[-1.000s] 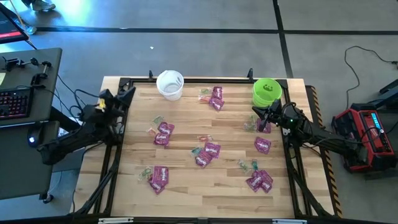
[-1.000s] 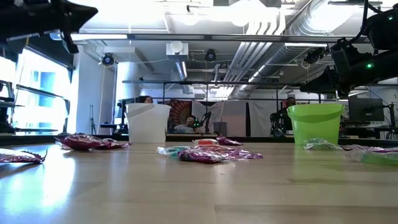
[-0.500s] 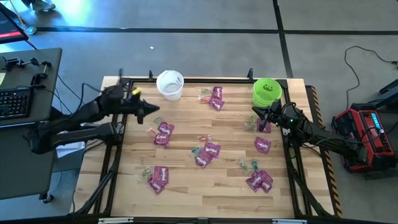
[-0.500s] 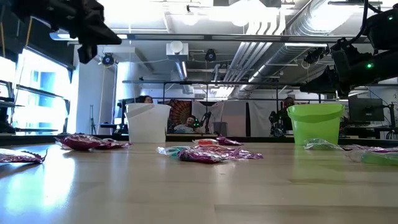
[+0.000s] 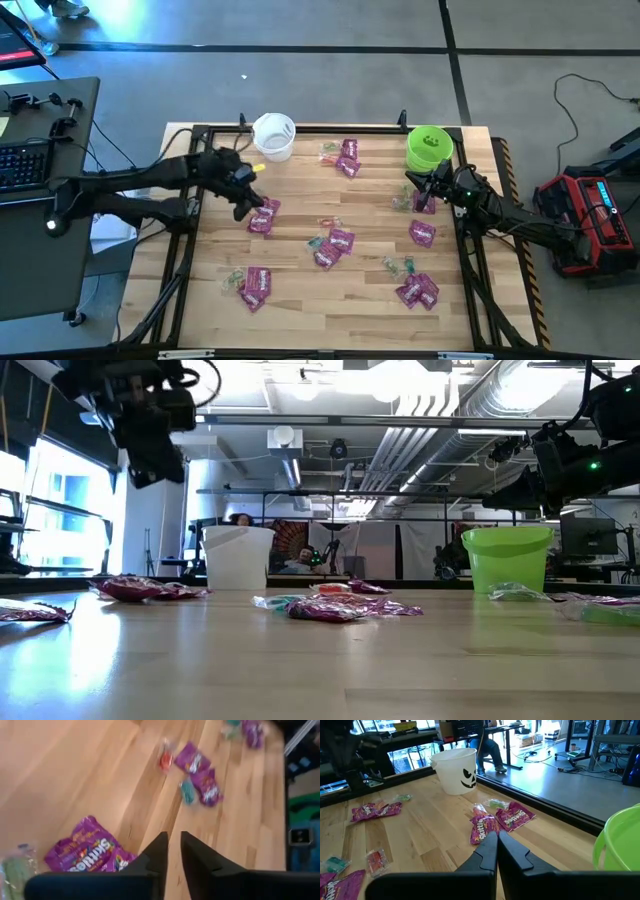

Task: Sort candy by brand, put in halloween buckets
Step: Put the violet candy into the green bucket

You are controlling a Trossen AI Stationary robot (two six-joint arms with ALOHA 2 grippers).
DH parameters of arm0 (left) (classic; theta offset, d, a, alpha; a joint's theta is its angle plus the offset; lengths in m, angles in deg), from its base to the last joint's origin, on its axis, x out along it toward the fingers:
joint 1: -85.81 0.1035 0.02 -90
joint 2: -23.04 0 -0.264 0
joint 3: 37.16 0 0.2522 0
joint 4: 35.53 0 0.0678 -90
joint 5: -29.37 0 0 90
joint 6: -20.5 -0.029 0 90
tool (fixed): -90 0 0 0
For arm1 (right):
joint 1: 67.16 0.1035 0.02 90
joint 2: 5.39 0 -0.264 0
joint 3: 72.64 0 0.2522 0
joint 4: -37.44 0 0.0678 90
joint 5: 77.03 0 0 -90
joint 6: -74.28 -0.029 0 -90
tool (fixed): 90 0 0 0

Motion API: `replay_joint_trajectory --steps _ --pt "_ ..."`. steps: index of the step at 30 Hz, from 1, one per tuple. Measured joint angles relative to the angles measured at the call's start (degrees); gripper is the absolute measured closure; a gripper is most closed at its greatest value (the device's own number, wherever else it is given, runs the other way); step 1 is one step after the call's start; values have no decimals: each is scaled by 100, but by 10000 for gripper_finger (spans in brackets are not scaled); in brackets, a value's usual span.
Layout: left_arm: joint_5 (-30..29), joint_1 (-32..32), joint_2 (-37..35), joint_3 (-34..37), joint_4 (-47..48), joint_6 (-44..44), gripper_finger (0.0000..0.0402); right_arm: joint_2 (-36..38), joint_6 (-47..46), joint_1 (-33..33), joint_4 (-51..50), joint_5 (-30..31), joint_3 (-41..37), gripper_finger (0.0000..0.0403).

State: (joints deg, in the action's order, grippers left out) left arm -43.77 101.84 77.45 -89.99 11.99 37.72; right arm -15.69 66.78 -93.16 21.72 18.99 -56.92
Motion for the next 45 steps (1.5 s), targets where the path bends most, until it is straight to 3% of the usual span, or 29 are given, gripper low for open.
replay_joint_trajectory --steps 9,20,31,37,45 --pt "-694 -201 1169 -4 305 10 270 0 0 1 -2 -1 2 402" --pt "-686 -136 2187 -4 321 -833 266 0 2 2 -2 -2 2 402" --pt "-524 -68 2873 -4 321 -951 267 -4 2 0 -2 0 2 402" --pt "-482 -68 3072 -20 310 -982 287 -4 2 2 -2 -2 2 402" --pt "-23 -63 2868 -4 363 -834 382 -4 2 2 -2 0 2 402"
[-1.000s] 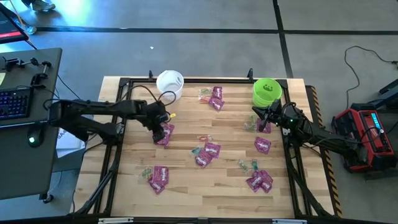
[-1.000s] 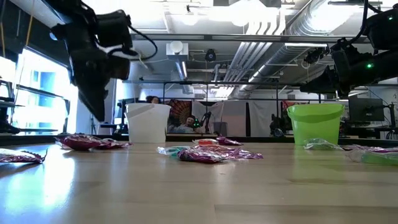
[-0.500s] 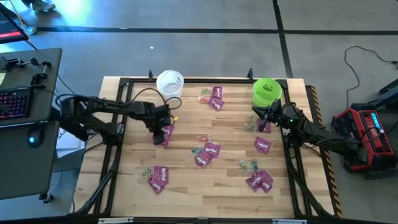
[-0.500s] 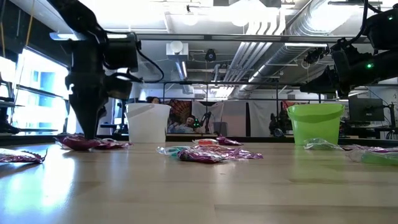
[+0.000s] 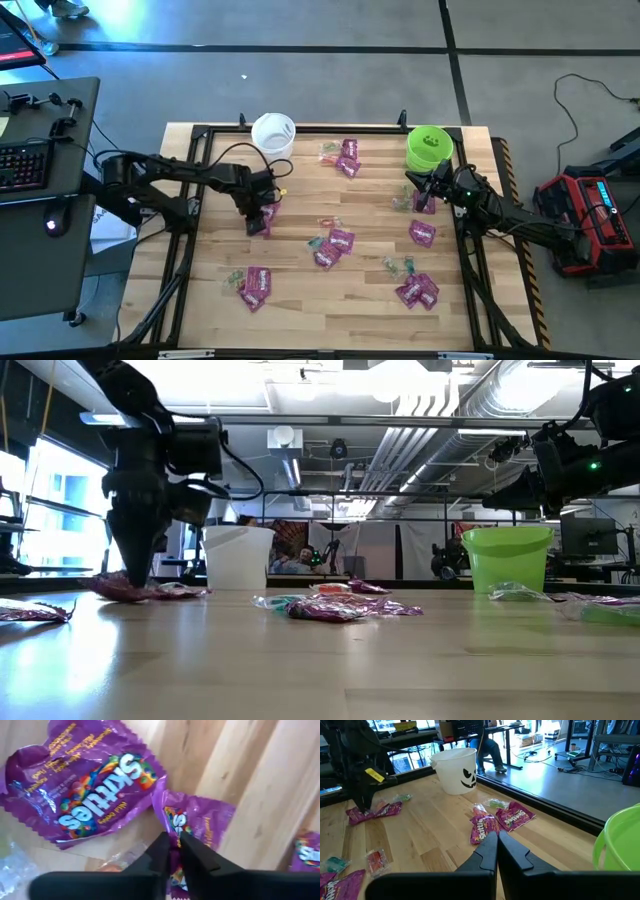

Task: Sort candy by brand, put in halloween buckets
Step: Put the violet candy into the green bucket

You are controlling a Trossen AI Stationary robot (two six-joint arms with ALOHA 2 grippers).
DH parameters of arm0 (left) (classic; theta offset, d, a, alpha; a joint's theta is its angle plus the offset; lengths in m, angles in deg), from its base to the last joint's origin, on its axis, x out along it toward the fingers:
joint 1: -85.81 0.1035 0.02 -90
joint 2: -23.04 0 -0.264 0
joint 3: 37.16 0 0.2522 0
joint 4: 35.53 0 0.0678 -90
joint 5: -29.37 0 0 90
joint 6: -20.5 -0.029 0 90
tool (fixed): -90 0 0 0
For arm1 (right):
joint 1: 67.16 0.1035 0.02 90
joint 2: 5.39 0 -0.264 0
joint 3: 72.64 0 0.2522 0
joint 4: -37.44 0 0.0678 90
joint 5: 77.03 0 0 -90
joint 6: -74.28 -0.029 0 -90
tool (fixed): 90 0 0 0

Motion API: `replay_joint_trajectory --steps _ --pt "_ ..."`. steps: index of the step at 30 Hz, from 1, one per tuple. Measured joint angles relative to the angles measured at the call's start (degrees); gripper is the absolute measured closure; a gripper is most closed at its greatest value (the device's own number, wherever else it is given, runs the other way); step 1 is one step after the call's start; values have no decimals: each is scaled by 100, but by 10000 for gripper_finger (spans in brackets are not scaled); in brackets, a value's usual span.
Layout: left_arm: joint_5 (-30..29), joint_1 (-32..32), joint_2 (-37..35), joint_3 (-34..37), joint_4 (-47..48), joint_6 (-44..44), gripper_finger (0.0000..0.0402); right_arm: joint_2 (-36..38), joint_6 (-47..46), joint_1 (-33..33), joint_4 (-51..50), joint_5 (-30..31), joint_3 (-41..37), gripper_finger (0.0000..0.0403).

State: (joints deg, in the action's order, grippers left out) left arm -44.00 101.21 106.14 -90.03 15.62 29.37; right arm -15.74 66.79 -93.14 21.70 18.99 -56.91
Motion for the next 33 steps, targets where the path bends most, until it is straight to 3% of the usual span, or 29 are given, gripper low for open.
replay_joint_trajectory --steps 17,22,33 --pt "1461 4 -1123 0 -174 1465 401 -4 0 -2 0 0 -1 402" --pt "1521 4 -1494 0 -288 1892 401 -4 -25 -2 8 -2 -1 402" --pt "1434 7 -1826 0 -1539 2926 401 -13 -1789 -2 811 105 -2 402"
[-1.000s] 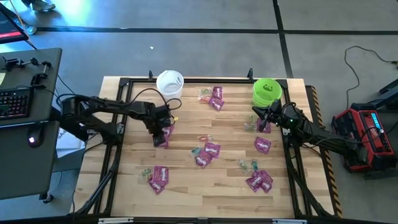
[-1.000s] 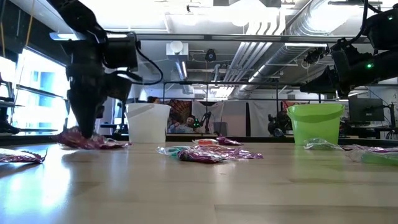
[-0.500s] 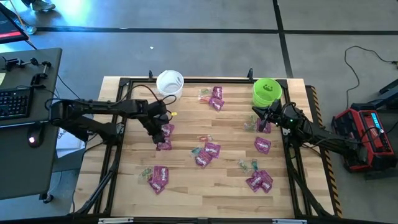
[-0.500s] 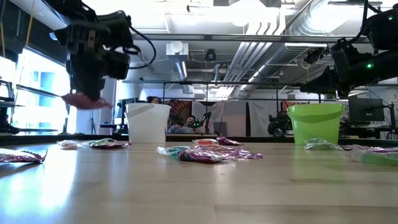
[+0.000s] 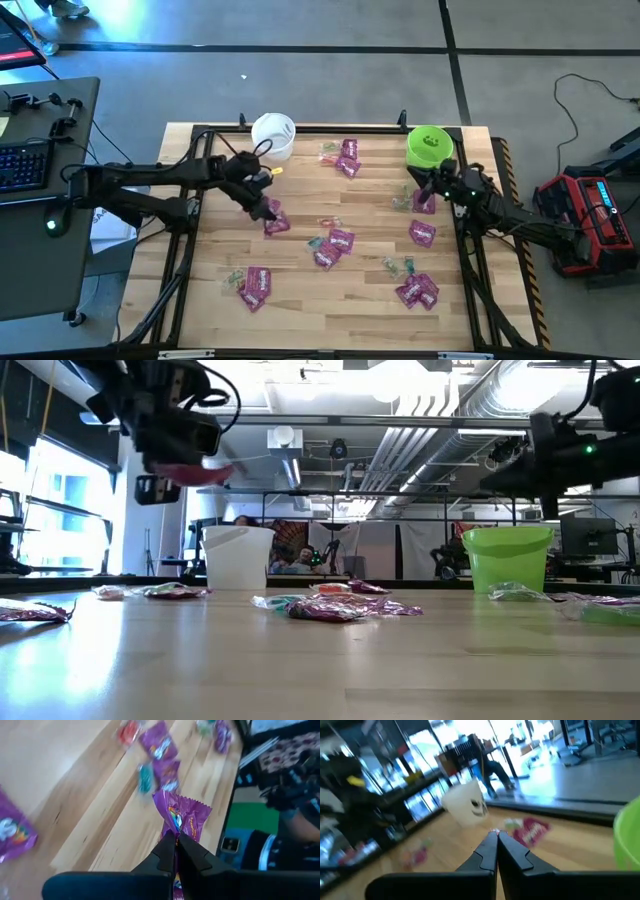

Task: Sort candy by brand, put in halloween buckets
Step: Put the violet candy into the green bucket

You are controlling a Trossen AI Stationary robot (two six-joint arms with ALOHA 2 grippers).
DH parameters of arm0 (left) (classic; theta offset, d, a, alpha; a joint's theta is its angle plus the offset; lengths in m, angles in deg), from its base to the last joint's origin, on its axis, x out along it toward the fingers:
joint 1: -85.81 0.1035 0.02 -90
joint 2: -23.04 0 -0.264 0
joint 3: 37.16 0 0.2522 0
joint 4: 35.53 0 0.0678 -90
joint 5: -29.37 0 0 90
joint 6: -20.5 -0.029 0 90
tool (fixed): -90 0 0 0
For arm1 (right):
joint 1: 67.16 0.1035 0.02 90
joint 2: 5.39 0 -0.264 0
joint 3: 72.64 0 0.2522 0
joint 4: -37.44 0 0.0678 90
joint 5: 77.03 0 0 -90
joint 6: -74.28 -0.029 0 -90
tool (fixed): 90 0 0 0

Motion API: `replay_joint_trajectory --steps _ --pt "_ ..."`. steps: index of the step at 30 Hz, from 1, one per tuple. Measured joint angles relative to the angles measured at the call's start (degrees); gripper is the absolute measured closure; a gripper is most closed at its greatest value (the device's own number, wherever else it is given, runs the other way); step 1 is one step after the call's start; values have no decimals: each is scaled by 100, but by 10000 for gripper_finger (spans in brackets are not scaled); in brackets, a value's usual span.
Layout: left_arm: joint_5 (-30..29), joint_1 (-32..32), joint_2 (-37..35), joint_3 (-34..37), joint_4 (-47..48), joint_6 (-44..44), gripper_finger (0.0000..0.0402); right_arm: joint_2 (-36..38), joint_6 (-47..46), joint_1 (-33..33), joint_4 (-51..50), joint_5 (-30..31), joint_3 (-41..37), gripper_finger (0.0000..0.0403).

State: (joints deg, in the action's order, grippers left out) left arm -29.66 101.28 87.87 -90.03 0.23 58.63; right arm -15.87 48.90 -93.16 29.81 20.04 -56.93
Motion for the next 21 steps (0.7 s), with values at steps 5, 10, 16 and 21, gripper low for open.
replay_joint_trajectory --steps 5,10,16,21 --pt "-332 84 90 2 -527 119 401 2 -76 0 506 20 0 402" --pt "-928 374 203 2 -1413 339 401 -2 -821 0 533 112 0 402" --pt "-1671 715 455 2 -2910 724 401 -97 -438 130 1440 -451 19 402" --pt "-2005 826 820 2 -4168 723 401 -548 -175 266 1651 -455 637 402"
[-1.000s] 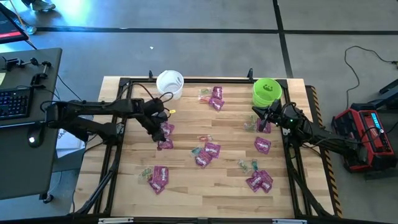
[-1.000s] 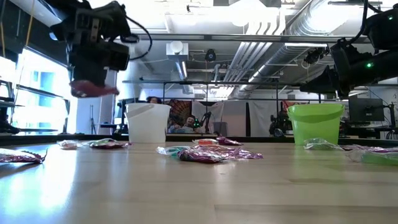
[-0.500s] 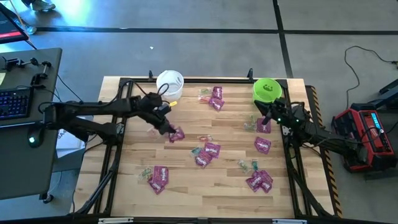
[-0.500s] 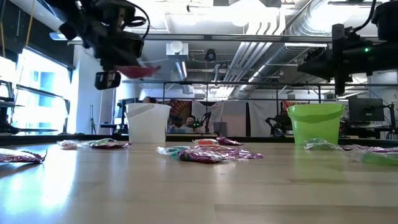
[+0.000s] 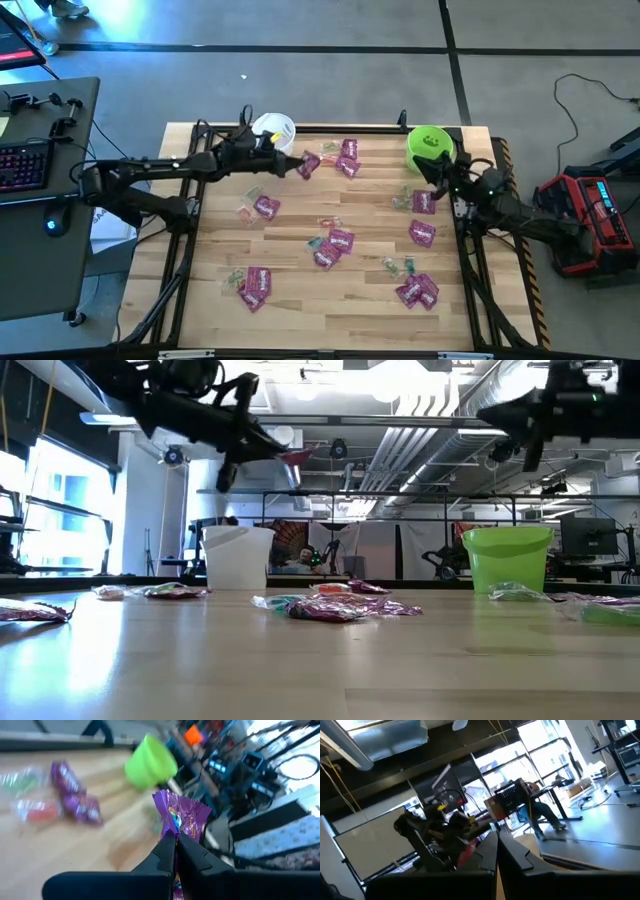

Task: Sort candy by brand, put in halloween buckets
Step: Put the violet candy into the green bucket

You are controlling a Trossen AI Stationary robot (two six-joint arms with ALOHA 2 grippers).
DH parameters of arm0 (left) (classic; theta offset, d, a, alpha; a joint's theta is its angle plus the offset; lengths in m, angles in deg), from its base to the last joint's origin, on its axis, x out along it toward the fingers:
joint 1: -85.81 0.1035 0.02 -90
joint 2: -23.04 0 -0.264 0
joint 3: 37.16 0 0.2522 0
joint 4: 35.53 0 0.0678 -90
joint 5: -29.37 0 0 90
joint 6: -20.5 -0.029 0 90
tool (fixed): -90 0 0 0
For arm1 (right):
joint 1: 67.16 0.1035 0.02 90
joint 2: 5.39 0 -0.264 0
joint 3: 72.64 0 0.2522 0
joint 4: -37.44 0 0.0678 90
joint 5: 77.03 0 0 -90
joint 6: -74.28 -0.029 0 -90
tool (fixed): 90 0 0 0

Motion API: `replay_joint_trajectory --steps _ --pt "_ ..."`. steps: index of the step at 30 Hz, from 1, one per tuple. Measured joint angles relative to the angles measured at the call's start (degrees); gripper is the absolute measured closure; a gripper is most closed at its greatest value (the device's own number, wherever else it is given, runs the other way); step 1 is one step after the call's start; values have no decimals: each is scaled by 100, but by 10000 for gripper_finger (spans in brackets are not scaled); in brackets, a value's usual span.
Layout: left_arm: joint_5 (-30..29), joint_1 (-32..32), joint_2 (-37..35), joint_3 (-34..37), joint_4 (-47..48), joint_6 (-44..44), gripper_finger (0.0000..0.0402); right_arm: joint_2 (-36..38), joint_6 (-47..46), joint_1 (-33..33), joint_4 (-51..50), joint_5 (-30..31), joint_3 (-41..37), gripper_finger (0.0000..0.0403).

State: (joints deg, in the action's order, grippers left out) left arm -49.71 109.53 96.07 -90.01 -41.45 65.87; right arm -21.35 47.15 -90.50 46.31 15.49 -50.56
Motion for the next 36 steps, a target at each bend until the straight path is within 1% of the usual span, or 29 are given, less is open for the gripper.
replay_joint_trajectory --steps 3,6,9,11,16,19,22,25,28,32,36 --pt "-261 1 246 0 -678 -102 401 -599 -32 51 -286 4 560 402" --pt "-415 1 486 0 -1201 -174 401 -1361 -243 57 -665 42 1200 400" --pt "-536 1 651 0 -1545 -252 401 -2178 -244 57 -1032 -52 1816 381" --pt "-603 1 723 0 -1694 -362 401 -2712 -246 58 -1114 -207 2171 359" --pt "-722 27 750 -52 -1784 -677 401 -3934 -511 59 -1089 -490 3097 284" --pt "-706 10 752 -264 -1792 -1071 401 -4563 -649 59 -1098 -654 3635 245" --pt "-591 -20 748 -547 -1797 -1484 401 -5114 -599 64 -1095 -916 4156 218" --pt "-455 -19 748 -828 -1799 -1653 401 -5561 -527 87 -1116 -1066 4607 204" --pt "-295 -10 748 -1046 -1791 -1705 401 -5888 -264 170 -1118 -1080 5009 202" --pt "-237 -10 748 -1197 -1763 -1708 401 -6161 76 306 -1147 -1096 5447 201" --pt "-86 -13 748 -1207 -1745 -1665 401 -6312 302 399 -1179 -879 5712 202"
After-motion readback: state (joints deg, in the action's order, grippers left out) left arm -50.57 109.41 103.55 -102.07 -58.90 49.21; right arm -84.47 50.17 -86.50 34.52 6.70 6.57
